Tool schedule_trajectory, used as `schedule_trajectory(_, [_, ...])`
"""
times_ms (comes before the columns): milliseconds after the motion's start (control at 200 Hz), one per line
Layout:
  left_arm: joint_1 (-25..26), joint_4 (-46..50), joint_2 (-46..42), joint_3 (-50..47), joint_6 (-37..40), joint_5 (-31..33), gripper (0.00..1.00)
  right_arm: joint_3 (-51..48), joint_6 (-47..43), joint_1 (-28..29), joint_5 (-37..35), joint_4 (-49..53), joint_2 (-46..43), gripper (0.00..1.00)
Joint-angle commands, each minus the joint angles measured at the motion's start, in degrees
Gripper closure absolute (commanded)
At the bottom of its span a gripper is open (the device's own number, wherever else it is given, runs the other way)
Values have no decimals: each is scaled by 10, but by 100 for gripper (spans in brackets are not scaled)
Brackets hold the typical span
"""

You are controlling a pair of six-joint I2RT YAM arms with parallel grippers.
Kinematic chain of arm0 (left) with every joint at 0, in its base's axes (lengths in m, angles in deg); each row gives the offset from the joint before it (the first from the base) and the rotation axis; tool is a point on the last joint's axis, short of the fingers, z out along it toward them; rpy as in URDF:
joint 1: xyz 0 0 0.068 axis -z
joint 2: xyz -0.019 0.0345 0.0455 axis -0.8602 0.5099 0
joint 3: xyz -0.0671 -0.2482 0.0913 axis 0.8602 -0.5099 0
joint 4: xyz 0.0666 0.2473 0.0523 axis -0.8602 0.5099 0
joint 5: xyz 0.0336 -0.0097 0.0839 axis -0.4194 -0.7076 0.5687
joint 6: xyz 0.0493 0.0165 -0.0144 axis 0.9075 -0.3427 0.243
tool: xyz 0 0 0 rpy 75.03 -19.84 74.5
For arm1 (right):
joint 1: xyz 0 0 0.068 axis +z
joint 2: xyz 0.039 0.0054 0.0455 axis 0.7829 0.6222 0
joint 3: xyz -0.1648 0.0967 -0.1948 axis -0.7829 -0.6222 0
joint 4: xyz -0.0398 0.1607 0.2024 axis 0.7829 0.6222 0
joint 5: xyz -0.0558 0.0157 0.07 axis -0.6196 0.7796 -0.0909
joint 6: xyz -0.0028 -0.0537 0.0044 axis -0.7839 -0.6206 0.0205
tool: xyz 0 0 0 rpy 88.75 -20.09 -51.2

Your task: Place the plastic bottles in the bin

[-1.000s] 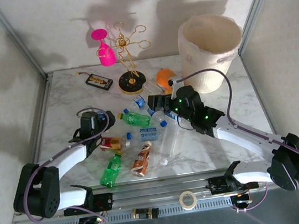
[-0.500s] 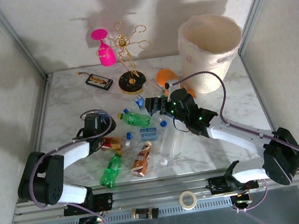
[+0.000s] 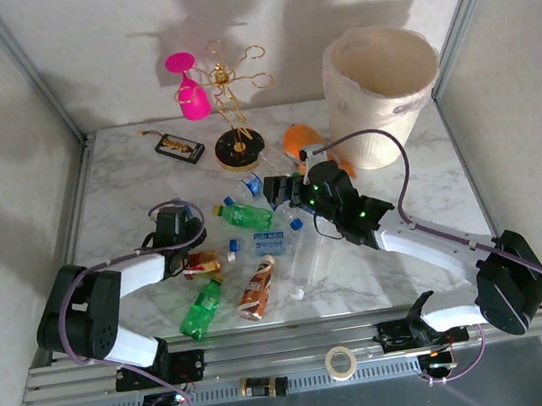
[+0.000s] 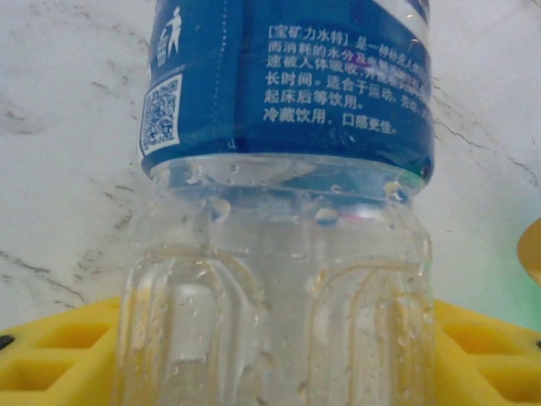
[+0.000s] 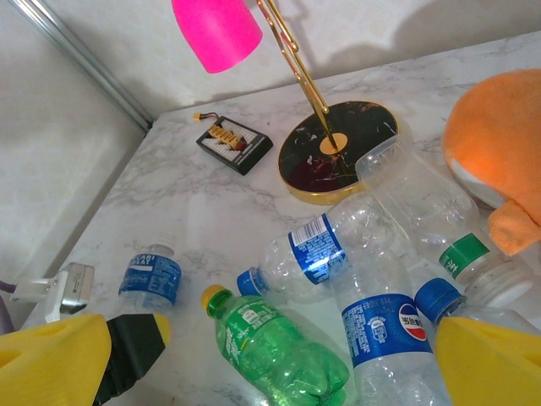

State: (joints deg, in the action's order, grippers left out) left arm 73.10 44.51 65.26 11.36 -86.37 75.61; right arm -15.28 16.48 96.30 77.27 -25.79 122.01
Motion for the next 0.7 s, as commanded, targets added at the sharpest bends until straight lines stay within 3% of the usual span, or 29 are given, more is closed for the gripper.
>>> schedule_trajectory(0, [-5, -15, -22, 6, 11, 15, 48, -5, 10, 4, -17, -10, 2, 1])
schedule_trajectory(115, [-5, -23, -56, 4, 19, 4, 56, -5, 17, 4, -22, -13, -2, 1])
schedule_trajectory(426, [9, -83, -199, -18, 30, -91, 62, 7, 5, 4, 19, -52, 3, 1])
schedule_trajectory(696, [96, -119, -280, -32, 68, -116, 63, 5, -11, 3, 142, -136, 18, 1])
